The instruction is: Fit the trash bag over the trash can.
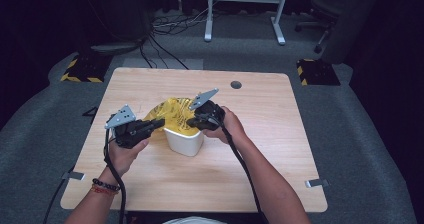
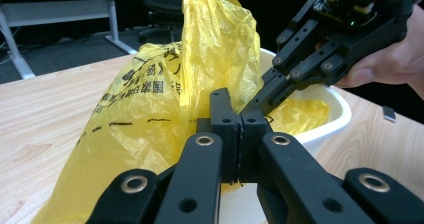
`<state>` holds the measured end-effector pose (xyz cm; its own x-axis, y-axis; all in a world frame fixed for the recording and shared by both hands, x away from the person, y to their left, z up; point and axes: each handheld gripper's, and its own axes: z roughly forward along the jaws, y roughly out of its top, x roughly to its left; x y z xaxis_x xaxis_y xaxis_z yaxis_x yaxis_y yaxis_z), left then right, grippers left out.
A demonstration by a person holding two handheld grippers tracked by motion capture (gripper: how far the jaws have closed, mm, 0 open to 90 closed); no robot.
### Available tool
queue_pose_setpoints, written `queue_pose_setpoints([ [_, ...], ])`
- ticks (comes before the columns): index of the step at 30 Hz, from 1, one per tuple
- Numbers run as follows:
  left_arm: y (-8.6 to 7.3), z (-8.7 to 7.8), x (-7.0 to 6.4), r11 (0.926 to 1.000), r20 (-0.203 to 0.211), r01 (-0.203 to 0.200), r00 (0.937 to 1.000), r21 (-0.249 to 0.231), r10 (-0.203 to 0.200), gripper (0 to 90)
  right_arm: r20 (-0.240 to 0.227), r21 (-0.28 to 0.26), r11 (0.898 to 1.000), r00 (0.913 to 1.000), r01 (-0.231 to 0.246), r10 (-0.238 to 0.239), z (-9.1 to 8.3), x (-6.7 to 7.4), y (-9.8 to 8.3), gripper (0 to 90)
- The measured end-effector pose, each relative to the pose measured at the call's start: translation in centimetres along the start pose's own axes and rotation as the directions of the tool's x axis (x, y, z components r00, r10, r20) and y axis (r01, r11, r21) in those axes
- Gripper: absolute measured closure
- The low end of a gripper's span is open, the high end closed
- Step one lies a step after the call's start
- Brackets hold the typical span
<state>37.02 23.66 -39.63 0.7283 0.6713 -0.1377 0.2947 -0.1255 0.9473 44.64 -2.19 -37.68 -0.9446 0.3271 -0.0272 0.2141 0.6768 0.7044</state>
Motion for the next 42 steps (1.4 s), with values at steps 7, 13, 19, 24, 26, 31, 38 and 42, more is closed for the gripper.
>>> queue_pose_setpoints([
  [7, -0.1, 0.0, 0.1, 1.0, -0.002, -0.006, 1.0, -0.005, 0.006, 89.6, 0.023, -0.103, 0.995, 0.9997, 0.005, -0.003, -2.4, 0.9, -0.4, 66.7],
  [13, -0.1, 0.0, 0.1, 0.9998, -0.001, -0.016, 0.9999, -0.007, 0.016, 89.7, 0.123, -0.236, 0.97, 0.9881, -0.061, 0.092, -5.7, 0.3, -1.0, 44.1],
  [19, -0.1, 0.1, 0.1, 0.9996, -0.001, -0.026, 0.9997, -0.007, 0.026, 89.7, 0.169, -0.297, 0.931, 0.9474, -0.214, 0.272, -5.8, -2.7, -0.9, 35.3],
  [24, -0.1, 0.1, 0.2, 0.9996, 0.007, -0.028, 0.9996, -0.009, 0.028, 89.7, 0.123, -0.309, 0.893, 0.9176, -0.326, 0.378, -3.9, -4.8, -0.8, 27.7],
  [26, -0.1, 0.1, 0.2, 0.9995, 0.006, -0.032, 0.9995, -0.008, 0.032, 89.7, 0.137, -0.29, 0.893, 0.9088, -0.343, 0.394, -3.0, -5.1, -0.5, 27.7],
  [31, -0.1, 0.1, 0.1, 0.9991, -0.003, -0.042, 0.9991, -0.01, 0.042, 89.7, 0.108, -0.284, 0.882, 0.902, -0.375, 0.418, -1.9, -5.7, -0.2, 47.7],
  [38, -0.2, 0.1, -0.2, 0.9989, -0.018, -0.046, 0.9988, -0.007, 0.046, 89.7, 0.067, -0.304, 0.905, 0.9412, -0.297, 0.331, -1.9, -4.8, 0.3, 85.8],
  [42, -0.2, 0.1, -0.5, 0.9988, -0.042, -0.049, 0.998, -0.009, 0.048, 89.7, 0.046, -0.359, 0.912, 0.9728, -0.196, 0.227, -2.9, -3.4, 0.6, 88.2],
])
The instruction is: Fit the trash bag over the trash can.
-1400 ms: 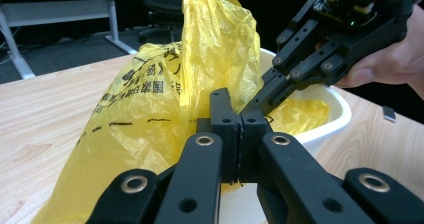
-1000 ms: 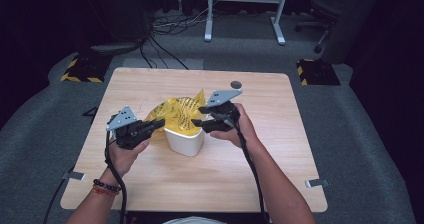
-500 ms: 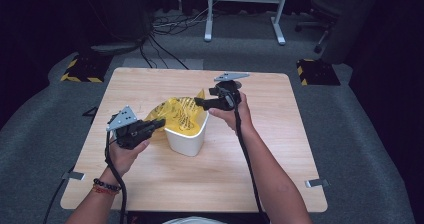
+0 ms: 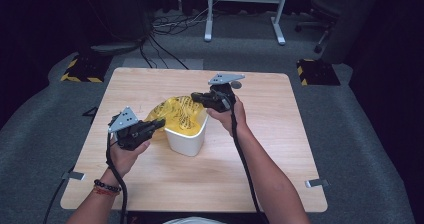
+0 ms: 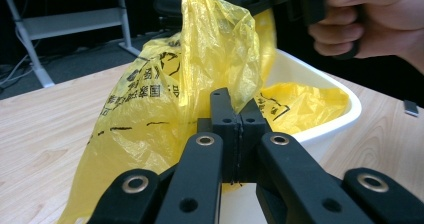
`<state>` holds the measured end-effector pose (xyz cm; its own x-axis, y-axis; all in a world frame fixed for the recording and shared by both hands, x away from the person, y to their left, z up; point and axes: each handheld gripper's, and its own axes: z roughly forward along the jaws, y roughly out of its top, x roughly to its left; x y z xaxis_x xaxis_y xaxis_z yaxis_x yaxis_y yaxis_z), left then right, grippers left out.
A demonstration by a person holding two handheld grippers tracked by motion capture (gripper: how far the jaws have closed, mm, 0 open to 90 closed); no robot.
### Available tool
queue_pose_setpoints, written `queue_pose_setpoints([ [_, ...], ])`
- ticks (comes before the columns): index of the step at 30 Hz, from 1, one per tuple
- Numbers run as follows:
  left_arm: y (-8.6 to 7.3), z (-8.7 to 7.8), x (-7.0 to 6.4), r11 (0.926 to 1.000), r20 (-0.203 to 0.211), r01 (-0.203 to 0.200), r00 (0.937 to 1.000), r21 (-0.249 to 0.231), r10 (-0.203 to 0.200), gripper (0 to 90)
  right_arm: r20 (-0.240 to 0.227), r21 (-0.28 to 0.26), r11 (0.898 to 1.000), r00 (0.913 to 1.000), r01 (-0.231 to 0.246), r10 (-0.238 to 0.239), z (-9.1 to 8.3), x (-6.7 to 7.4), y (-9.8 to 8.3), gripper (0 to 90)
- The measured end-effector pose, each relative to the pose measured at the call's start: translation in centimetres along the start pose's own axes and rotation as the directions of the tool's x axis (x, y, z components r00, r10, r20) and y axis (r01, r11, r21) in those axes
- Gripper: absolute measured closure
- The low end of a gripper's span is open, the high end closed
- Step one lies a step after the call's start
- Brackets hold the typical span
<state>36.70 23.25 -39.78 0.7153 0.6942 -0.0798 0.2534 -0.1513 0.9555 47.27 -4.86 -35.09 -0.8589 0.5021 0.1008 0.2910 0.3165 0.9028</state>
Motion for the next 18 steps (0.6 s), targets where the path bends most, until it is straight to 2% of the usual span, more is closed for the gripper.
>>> queue_pose_setpoints([
  [2, 0.0, 0.0, -0.2, 1.0, -0.012, -0.003, 0.9999, -0.001, 0.003, 89.7, -0.036, -0.026, 0.998, 0.9973, 0.063, -0.064, -0.5, 0.9, 0.0, 88.3],
  [5, 0.0, 0.0, -0.3, 1.0, -0.019, 0.0, 0.9998, -0.001, 0.0, 89.7, -0.126, -0.005, 0.991, 0.9829, 0.134, -0.134, -0.6, 2.1, -0.3, 88.4],
  [6, 0.0, 0.0, -0.2, 1.0, -0.019, -0.004, 0.9998, -0.001, 0.004, 89.7, -0.165, 0.036, 0.981, 0.9691, 0.192, -0.184, -0.4, 2.9, -0.7, 88.6],
  [7, 0.0, 0.0, -0.2, 1.0, -0.019, 0.0, 0.9998, -0.008, 0.0, 89.7, -0.165, 0.036, 0.981, 0.9691, 0.192, -0.184, -0.4, 2.9, -0.7, 88.6],
  [11, 0.1, -0.4, 0.2, 0.9974, -0.006, 0.029, 0.9995, -0.066, -0.03, 87.2, -0.202, 0.17, 0.955, 0.9576, 0.241, -0.205, 0.7, 3.4, -1.4, 88.8],
  [13, 0.4, -0.5, 0.5, 0.9927, 0.03, 0.07, 0.9973, -0.098, -0.067, 71.5, -0.209, 0.224, 0.941, 0.9557, 0.253, -0.208, 1.2, 3.5, -1.6, 88.8],
  [14, 0.6, -0.4, 0.5, 0.9923, 0.009, 0.079, 0.9969, -0.096, -0.078, 61.3, -0.208, 0.246, 0.936, 0.9573, 0.25, -0.201, 1.4, 3.4, -1.6, 88.8],
  [15, 0.8, -0.4, 0.6, 0.9911, 0.006, 0.087, 0.9962, -0.1, -0.087, 49.7, -0.206, 0.267, 0.932, 0.959, 0.246, -0.194, 1.6, 3.4, -1.6, 88.8],
  [16, 1.0, -0.2, 0.6, 0.9904, 0.017, 0.095, 0.9954, -0.1, -0.094, 41.9, -0.204, 0.288, 0.926, 0.9602, 0.245, -0.191, 1.7, 3.3, -1.6, 88.8],
  [18, 1.6, 0.2, 0.7, 0.9924, 0.01, 0.091, 0.9958, -0.083, -0.091, 33.2, -0.201, 0.322, 0.915, 0.9619, 0.244, -0.186, 2.0, 3.2, -1.5, 88.8],
])
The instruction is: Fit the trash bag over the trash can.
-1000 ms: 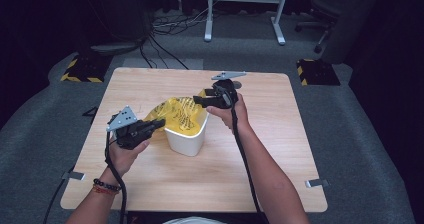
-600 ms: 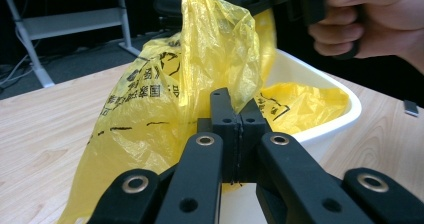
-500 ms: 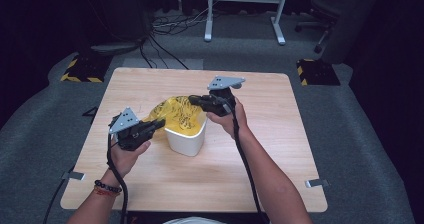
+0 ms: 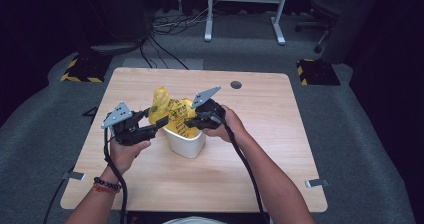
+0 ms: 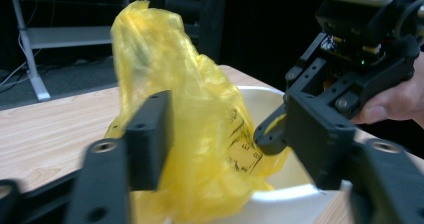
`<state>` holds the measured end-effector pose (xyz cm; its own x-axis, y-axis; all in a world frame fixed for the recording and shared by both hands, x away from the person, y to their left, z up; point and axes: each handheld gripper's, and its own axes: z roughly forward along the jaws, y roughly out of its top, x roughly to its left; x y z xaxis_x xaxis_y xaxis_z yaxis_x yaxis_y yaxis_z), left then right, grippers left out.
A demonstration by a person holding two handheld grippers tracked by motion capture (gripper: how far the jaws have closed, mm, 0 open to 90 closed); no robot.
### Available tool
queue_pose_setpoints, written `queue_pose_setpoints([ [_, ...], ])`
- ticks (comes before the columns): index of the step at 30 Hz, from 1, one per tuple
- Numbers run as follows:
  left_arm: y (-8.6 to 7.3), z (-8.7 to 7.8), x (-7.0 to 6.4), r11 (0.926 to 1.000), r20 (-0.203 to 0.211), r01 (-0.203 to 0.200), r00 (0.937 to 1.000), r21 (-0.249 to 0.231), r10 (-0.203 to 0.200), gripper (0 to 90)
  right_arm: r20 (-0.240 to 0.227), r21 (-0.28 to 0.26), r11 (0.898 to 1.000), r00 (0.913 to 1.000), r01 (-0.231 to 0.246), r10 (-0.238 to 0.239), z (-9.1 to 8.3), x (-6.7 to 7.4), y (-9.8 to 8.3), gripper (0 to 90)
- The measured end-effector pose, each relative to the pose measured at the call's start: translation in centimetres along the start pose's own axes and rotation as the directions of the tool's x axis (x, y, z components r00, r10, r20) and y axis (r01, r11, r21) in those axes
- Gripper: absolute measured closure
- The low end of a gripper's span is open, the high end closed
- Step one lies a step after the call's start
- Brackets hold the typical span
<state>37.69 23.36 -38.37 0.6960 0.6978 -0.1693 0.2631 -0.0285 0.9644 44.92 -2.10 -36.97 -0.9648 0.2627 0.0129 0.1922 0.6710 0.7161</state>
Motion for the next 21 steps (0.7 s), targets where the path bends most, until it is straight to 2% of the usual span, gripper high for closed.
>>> queue_pose_setpoints([
  [1, 0.3, 0.3, 0.0, 0.9998, -0.004, 0.0, 1.0, 0.018, 0.0, 28.3, 0.006, 0.02, 1.0, 1.0, -0.002, 0.002, 0.2, 0.0, 0.1, 88.8],
  [2, 0.5, 0.7, 0.0, 0.9993, -0.005, 0.001, 1.0, 0.036, -0.001, 27.5, 0.008, 0.036, 0.999, 0.9999, -0.007, 0.006, 0.3, -0.1, 0.1, 88.9],
  [4, 1.0, 1.2, -0.1, 0.9988, -0.026, -0.007, 0.9996, 0.048, 0.008, 27.4, 0.017, 0.069, 0.998, 0.9998, 0.004, -0.005, 0.7, -0.1, 0.2, 89.0],
  [6, 1.4, 1.8, -0.1, 0.9969, -0.031, -0.016, 0.9994, 0.076, 0.018, 27.5, 0.012, 0.072, 0.997, 0.9999, -0.001, 0.0, 0.7, -0.1, 0.3, 89.0],
  [8, 1.7, 2.4, -0.3, 0.994, -0.058, -0.038, 0.9973, 0.102, 0.044, 29.6, 0.023, 0.098, 0.995, 0.9995, 0.021, -0.023, 0.7, -0.1, 0.4, 89.0],
  [11, 1.7, 3.3, -0.5, 0.9844, -0.104, -0.071, 0.9906, 0.161, 0.088, 44.0, 0.031, 0.113, 0.993, 0.9984, 0.044, -0.048, 0.8, 0.0, 0.4, 88.2],
  [13, 1.5, 3.6, -0.6, 0.9825, -0.096, -0.088, 0.9899, 0.164, 0.105, 62.5, 0.031, 0.094, 0.995, 0.9987, 0.039, -0.042, 0.7, 0.0, 0.2, 84.5],
  [15, 1.4, 3.6, -0.7, 0.9814, -0.1, -0.116, 0.9863, 0.153, 0.132, 77.4, 0.027, 0.072, 0.996, 0.9985, 0.046, -0.048, 0.6, 0.2, 0.0, 76.6],
  [16, 1.3, 3.6, -0.7, 0.9821, -0.09, -0.118, 0.9872, 0.147, 0.132, 83.4, 0.033, 0.059, 0.997, 0.9984, 0.044, -0.046, 0.6, 0.3, -0.1, 68.8],
  [18, 1.3, 3.5, -0.7, 0.9842, -0.086, -0.122, 0.9873, 0.128, 0.134, 88.3, 0.042, 0.027, 0.998, 0.9979, 0.049, -0.05, 0.2, 0.6, -0.5, 63.3],
  [21, 1.3, 3.3, -1.0, 0.983, -0.073, -0.146, 0.9853, 0.111, 0.155, 89.1, 0.061, -0.034, 0.998, 0.9969, 0.051, -0.049, -0.7, 1.0, -0.7, 49.4],
])
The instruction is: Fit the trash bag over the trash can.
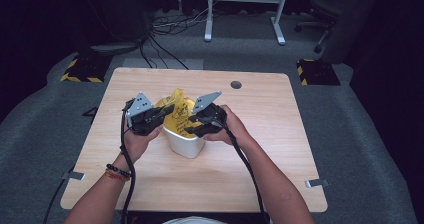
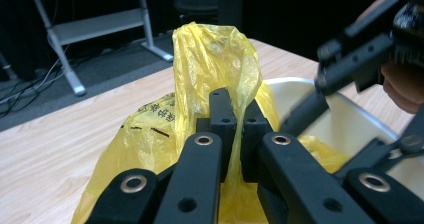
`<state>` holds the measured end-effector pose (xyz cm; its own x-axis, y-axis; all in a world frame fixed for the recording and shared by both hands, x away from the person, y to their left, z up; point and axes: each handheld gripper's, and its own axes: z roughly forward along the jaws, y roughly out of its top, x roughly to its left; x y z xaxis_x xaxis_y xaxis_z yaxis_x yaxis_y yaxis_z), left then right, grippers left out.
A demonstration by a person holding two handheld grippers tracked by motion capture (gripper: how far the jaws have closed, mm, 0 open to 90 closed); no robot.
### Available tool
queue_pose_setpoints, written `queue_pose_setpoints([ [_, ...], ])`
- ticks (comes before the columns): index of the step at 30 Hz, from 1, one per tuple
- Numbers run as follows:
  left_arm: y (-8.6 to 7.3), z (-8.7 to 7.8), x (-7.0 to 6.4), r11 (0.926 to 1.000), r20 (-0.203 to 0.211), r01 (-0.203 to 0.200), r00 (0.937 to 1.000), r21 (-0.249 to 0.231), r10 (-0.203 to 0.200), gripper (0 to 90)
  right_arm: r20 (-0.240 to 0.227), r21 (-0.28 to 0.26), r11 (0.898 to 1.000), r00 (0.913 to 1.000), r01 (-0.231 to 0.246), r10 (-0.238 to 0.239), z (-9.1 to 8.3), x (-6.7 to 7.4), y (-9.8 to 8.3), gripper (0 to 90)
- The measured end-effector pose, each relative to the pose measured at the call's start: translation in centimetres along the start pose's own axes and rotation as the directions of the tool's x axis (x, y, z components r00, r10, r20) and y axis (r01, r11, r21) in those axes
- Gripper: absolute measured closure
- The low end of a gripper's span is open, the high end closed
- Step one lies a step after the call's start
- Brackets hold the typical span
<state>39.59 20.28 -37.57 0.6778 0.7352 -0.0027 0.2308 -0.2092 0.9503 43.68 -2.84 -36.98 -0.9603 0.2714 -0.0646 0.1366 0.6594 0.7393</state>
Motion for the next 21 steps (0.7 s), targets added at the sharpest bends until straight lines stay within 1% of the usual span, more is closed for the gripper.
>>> queue_pose_setpoints([
  [1, 0.0, -0.1, -0.1, 0.9998, 0.0, -0.018, 0.9998, -0.009, 0.018, 89.2, 0.007, -0.027, 1.0, 0.9999, -0.01, 0.01, -0.5, 0.0, 0.0, 48.3],
  [2, -0.1, -0.1, -0.3, 0.9996, 0.005, -0.028, 0.9996, -0.007, 0.028, 89.2, 0.01, -0.063, 0.998, 0.9998, -0.018, 0.019, -1.1, 0.0, 0.0, 48.2],
  [4, -0.2, -0.1, -0.5, 0.9988, 0.009, -0.046, 0.9989, -0.012, 0.046, 89.3, 0.026, -0.13, 0.99, 0.9981, -0.053, 0.057, -2.2, -0.2, 0.1, 46.7],
  [5, -0.3, -0.1, -0.6, 0.9984, 0.01, -0.055, 0.9984, -0.016, 0.055, 89.4, 0.048, -0.156, 0.985, 0.9955, -0.073, 0.081, -2.6, -0.5, 0.2, 45.6],
  [6, -0.3, -0.2, -0.6, 0.9984, 0.019, -0.052, 0.9985, -0.021, 0.052, 89.4, 0.072, -0.172, 0.981, 0.9918, -0.092, 0.105, -2.8, -0.7, 0.3, 44.4],
  [7, -0.4, -0.2, -0.6, 0.9982, 0.024, -0.055, 0.9982, -0.024, 0.056, 89.4, 0.096, -0.171, 0.979, 0.9873, -0.109, 0.127, -2.8, -1.0, 0.5, 41.5],
  [8, -0.4, -0.2, -0.6, 0.998, 0.022, -0.058, 0.9981, -0.027, 0.058, 89.4, 0.111, -0.164, 0.979, 0.9843, -0.118, 0.137, -2.7, -1.3, 0.7, 40.0],
  [9, -0.5, -0.3, -0.6, 0.9979, 0.027, -0.055, 0.998, -0.035, 0.056, 89.4, 0.118, -0.156, 0.98, 0.9831, -0.121, 0.14, -2.4, -1.5, 0.8, 40.0],
  [11, -0.7, -0.4, -0.6, 0.9977, 0.042, -0.054, 0.9976, -0.042, 0.056, 89.4, 0.156, -0.123, 0.985, 0.9784, -0.117, 0.136, -1.7, -1.7, 1.2, 37.7],
  [13, -0.9, -0.5, -0.6, 0.9974, 0.044, -0.048, 0.9978, -0.054, 0.05, 89.4, 0.171, -0.098, 0.987, 0.9748, -0.128, 0.143, -0.8, -2.0, 1.4, 35.0],
  [15, -1.0, -0.7, -0.6, 0.9957, 0.025, -0.058, 0.9979, -0.073, 0.059, 89.4, 0.192, -0.08, 0.988, 0.9703, -0.133, 0.146, -0.1, -2.1, 1.6, 34.0],
  [16, -1.1, -0.9, -0.7, 0.9945, 0.019, -0.065, 0.9976, -0.082, 0.067, 89.5, 0.219, -0.077, 0.988, 0.9646, -0.132, 0.146, 0.2, -2.1, 1.7, 34.0],
  [17, -1.2, -1.0, -0.8, 0.9937, 0.023, -0.066, 0.9974, -0.09, 0.069, 89.5, 0.244, -0.082, 0.988, 0.9585, -0.131, 0.148, 0.4, -2.0, 1.7, 34.4],
  [18, -1.2, -1.1, -0.9, 0.9929, 0.027, -0.07, 0.997, -0.097, 0.073, 89.5, 0.258, -0.084, 0.988, 0.9547, -0.13, 0.147, 0.6, -1.8, 1.7, 35.9],
  [19, -1.3, -1.3, -0.9, 0.9916, 0.032, -0.076, 0.9963, -0.104, 0.08, 89.4, 0.263, -0.088, 0.988, 0.9535, -0.128, 0.147, 0.9, -1.7, 1.7, 37.9],
  [20, -1.3, -1.4, -1.0, 0.9908, 0.032, -0.079, 0.9961, -0.11, 0.082, 89.5, 0.27, -0.093, 0.989, 0.9529, -0.118, 0.139, 1.0, -1.6, 1.7, 41.0],
  [21, -1.2, -1.5, -1.1, 0.9901, 0.032, -0.081, 0.9959, -0.115, 0.085, 89.5, 0.283, -0.089, 0.99, 0.9504, -0.107, 0.128, 1.2, -1.5, 1.7, 43.5],
])
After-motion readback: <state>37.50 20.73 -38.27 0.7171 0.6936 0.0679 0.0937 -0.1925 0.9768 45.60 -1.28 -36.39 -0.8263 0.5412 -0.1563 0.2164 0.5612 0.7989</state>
